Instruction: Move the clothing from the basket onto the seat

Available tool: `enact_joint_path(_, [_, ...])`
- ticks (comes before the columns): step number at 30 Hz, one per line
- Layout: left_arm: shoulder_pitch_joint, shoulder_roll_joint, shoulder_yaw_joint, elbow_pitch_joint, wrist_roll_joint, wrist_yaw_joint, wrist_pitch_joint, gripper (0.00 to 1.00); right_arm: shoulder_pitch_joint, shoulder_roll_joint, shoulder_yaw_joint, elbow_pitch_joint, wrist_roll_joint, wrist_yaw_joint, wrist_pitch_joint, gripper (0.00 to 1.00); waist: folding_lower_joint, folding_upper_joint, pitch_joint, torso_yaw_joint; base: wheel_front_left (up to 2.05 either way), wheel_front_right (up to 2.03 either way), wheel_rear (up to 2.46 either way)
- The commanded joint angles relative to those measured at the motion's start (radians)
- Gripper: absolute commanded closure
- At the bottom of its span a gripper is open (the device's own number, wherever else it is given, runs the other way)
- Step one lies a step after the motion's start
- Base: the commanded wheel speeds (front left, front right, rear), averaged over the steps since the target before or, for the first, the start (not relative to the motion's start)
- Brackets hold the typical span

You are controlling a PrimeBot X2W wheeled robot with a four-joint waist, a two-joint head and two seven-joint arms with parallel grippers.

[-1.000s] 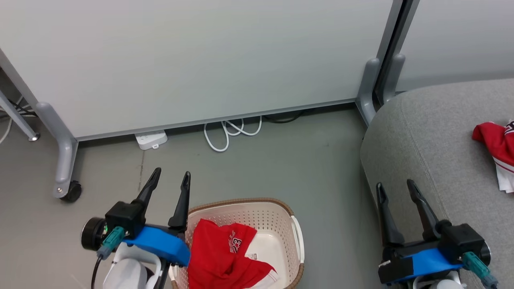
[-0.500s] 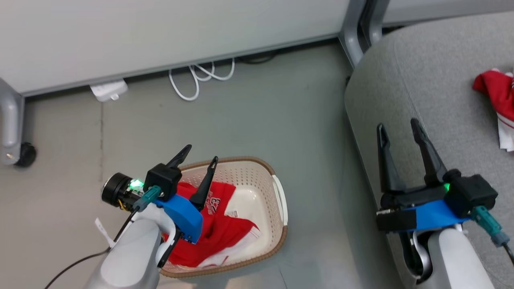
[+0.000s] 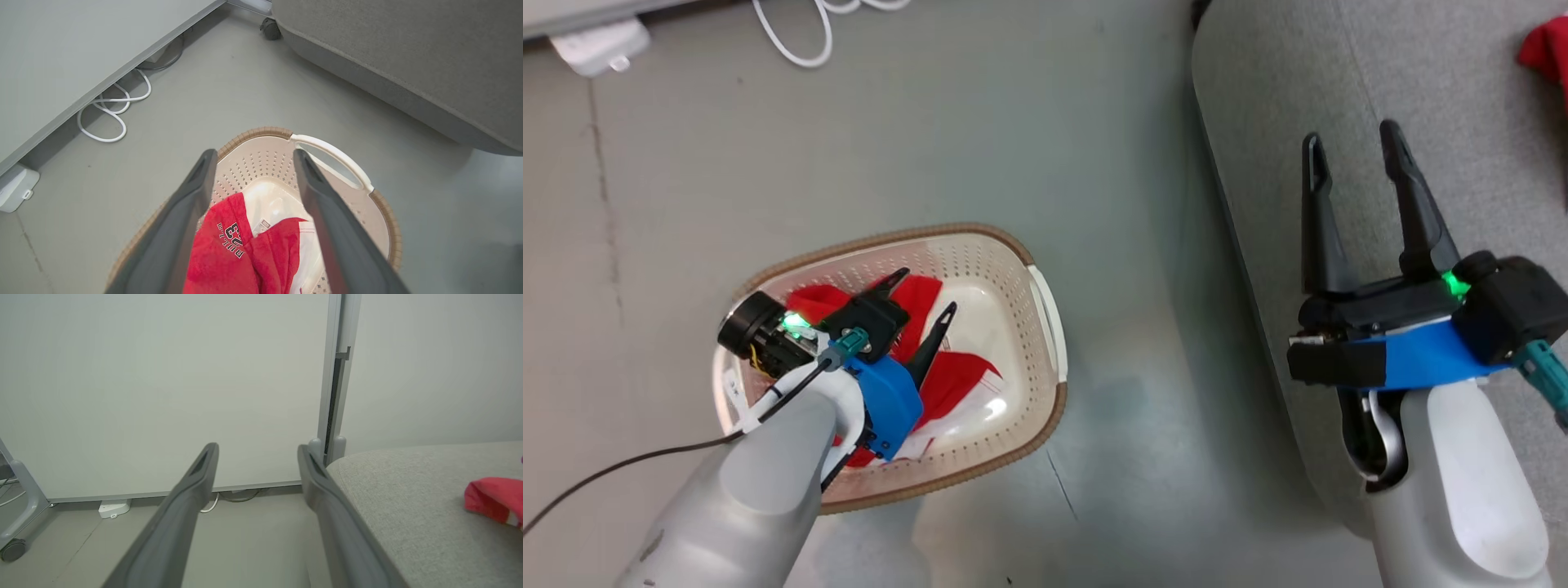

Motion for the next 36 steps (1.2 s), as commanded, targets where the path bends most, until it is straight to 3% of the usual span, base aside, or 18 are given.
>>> enact_joint_path(1, [-0.018,0.011,-0.010,0.010,-0.006,0.001,-0.003,0.00,-0.024,0.004,0.001,-0.005,0.008,-0.001,0.000,0.00,-0.0003,0.0000,0.049,-0.026,0.00,0.00,0.00])
enact_joint_path(20, [-0.185,0.078,-0.323,0.209,-0.085,0.001,0.075,0.00,-0.160,0.005,0.038,-0.036,0.050,-0.001,-0.001,0.00,-0.0003,0.0000,0.280,-0.090,0.00,0.00,0.00])
enact_joint_path(36, [-0.260,0.139,-0.480,0.255,-0.145,0.001,0.147,0.00,-0.228,0.005,0.048,-0.069,0.061,-0.001,-0.001,0.00,-0.0003,0.0000,0.432,-0.121,0.00,0.00,0.00])
